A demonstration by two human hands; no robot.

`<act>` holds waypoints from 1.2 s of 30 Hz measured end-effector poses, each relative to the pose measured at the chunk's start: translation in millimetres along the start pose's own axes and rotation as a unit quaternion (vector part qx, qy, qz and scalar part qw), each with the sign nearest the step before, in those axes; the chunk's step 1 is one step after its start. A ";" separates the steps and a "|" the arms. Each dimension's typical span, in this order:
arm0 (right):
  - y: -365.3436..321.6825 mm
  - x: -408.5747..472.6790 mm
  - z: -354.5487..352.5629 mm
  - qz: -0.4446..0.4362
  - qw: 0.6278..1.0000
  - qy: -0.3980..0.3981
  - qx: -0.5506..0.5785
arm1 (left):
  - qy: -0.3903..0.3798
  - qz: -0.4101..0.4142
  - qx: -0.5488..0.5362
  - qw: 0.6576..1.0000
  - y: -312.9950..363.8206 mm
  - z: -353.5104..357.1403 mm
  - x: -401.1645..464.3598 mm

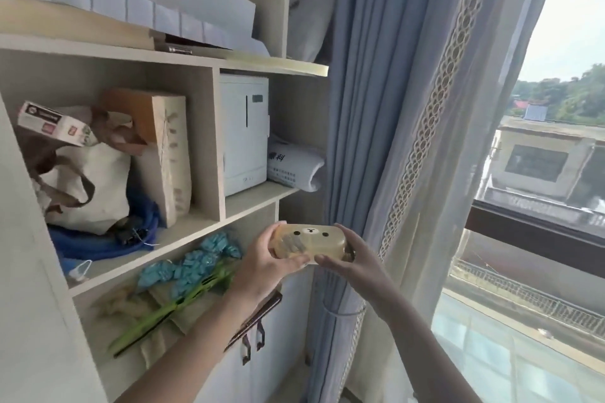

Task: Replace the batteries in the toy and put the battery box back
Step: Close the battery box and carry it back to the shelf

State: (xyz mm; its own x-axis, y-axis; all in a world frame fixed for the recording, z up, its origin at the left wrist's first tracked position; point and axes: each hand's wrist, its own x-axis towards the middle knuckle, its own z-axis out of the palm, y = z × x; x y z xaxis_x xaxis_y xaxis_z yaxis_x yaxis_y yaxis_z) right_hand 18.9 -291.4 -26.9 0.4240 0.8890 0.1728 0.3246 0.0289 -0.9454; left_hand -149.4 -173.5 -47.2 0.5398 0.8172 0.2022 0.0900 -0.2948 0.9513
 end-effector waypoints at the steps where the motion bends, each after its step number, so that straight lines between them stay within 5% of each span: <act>1: 2.1 21.3 -2.9 -0.004 1.000 -0.016 -0.001 | 0.013 -0.003 0.009 1.000 -0.3 1.0 14.5; 17: 34.9 287.6 19.5 -0.094 0.958 -0.266 -0.056 | 0.325 -0.091 0.087 0.937 -16.9 8.7 160.9; 26: 55.2 368.9 64.6 -0.122 0.933 -0.328 -0.085 | 0.353 -0.103 0.104 0.924 -48.6 -14.1 212.9; 36: 61.7 404.3 76.7 -0.261 0.857 -0.364 -0.256 | 0.385 -0.154 0.147 0.898 -72.1 -14.5 231.3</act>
State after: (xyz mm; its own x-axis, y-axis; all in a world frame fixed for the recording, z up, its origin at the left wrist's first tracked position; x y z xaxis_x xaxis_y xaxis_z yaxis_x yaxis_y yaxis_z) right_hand 145.5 104.9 -36.6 -0.4708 0.8709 0.1412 0.7163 0.4708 -0.5151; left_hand -43.3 44.0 -65.7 -0.2781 0.9491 0.1482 0.4136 -0.0209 0.9102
